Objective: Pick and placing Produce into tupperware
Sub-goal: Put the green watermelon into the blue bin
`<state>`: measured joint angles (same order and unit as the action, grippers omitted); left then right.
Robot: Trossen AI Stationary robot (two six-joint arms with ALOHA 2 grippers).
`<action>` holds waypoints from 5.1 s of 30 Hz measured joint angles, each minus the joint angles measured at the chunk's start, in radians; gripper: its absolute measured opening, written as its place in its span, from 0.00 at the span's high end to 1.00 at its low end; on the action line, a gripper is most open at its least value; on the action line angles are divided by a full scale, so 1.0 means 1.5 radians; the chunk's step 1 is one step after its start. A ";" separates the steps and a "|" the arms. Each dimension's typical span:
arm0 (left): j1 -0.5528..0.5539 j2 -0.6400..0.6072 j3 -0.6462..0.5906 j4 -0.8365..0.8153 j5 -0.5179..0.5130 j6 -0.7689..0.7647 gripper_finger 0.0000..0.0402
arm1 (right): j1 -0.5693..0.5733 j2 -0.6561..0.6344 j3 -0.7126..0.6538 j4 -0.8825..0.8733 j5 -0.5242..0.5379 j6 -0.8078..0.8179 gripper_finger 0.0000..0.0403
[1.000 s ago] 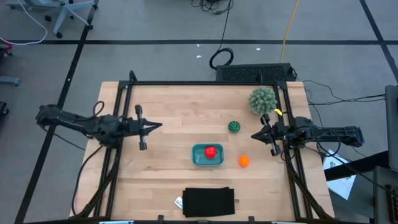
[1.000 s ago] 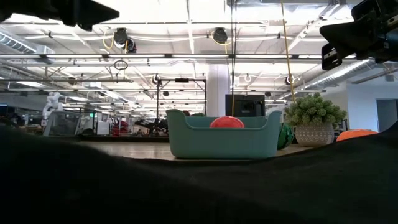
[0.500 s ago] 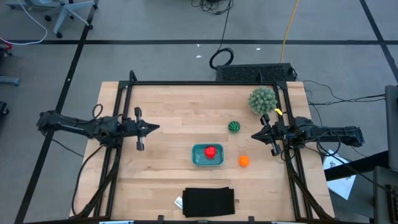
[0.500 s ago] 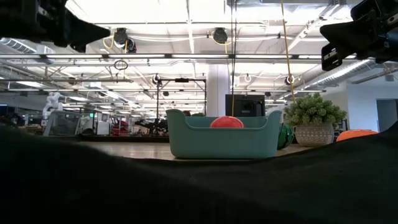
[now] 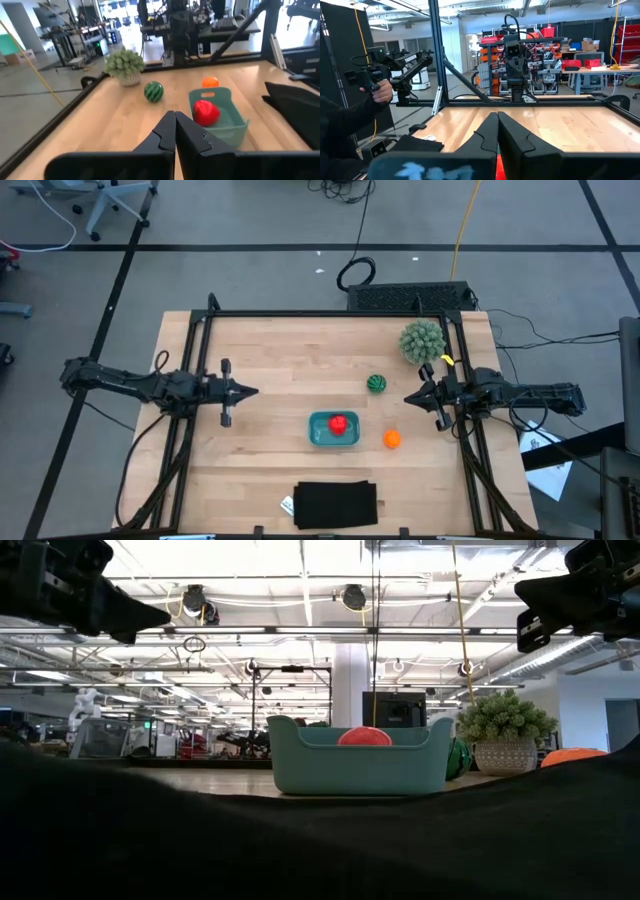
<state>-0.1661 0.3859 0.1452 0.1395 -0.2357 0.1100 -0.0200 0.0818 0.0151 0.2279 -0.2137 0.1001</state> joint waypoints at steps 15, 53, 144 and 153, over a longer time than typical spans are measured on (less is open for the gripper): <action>0.000 0.000 0.000 -0.004 0.000 -0.007 0.96 | 0.000 0.000 0.000 0.000 0.000 -0.011 1.00; 0.000 0.000 0.000 0.020 0.001 0.062 0.96 | -0.235 0.447 0.408 -0.223 -0.141 -0.047 1.00; 0.000 0.000 0.000 -0.012 0.002 0.063 0.96 | -0.165 0.802 0.556 -0.517 0.070 -0.723 0.04; 0.000 0.000 0.000 -0.032 0.001 0.063 0.96 | -0.166 0.802 0.515 -0.446 0.069 -0.725 0.04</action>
<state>-0.1661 0.3862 0.1452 0.0914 -0.2337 0.2050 -0.2684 1.2850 0.7872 -0.4415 -0.1097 -0.9867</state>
